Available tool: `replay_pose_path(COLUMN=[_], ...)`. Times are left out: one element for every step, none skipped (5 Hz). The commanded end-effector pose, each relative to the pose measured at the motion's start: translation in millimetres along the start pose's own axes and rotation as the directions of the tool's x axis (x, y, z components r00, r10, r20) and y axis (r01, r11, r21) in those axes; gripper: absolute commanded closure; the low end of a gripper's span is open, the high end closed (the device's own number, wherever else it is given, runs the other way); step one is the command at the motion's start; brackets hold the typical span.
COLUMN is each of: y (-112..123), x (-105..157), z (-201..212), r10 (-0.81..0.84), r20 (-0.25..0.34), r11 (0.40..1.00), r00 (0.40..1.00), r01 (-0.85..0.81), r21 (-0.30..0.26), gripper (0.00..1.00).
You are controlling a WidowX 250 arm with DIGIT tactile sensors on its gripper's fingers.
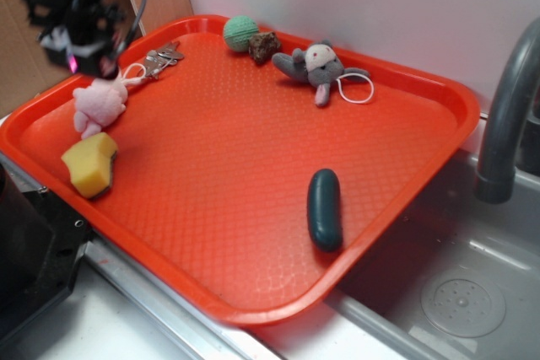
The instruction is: Grab the pink bunny.
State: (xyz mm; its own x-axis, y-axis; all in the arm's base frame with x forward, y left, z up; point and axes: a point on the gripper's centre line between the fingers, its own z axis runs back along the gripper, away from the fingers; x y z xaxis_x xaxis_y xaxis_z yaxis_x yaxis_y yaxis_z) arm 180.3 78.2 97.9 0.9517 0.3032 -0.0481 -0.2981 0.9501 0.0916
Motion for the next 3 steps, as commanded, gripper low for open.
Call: replay_pose_path(y=[8, 8, 22], x=[0, 0, -1], z=[22, 22, 9], r10=[0.004, 0.004, 0.017], r20=[-0.013, -0.013, 0.001], r11=[0.999, 0.999, 0.999], r00=[1.0, 1.0, 1.0], r01=[-0.004, -0.004, -0.017], r21=[0.034, 0.034, 0.05], gripper=[0.0, 0.0, 0.0])
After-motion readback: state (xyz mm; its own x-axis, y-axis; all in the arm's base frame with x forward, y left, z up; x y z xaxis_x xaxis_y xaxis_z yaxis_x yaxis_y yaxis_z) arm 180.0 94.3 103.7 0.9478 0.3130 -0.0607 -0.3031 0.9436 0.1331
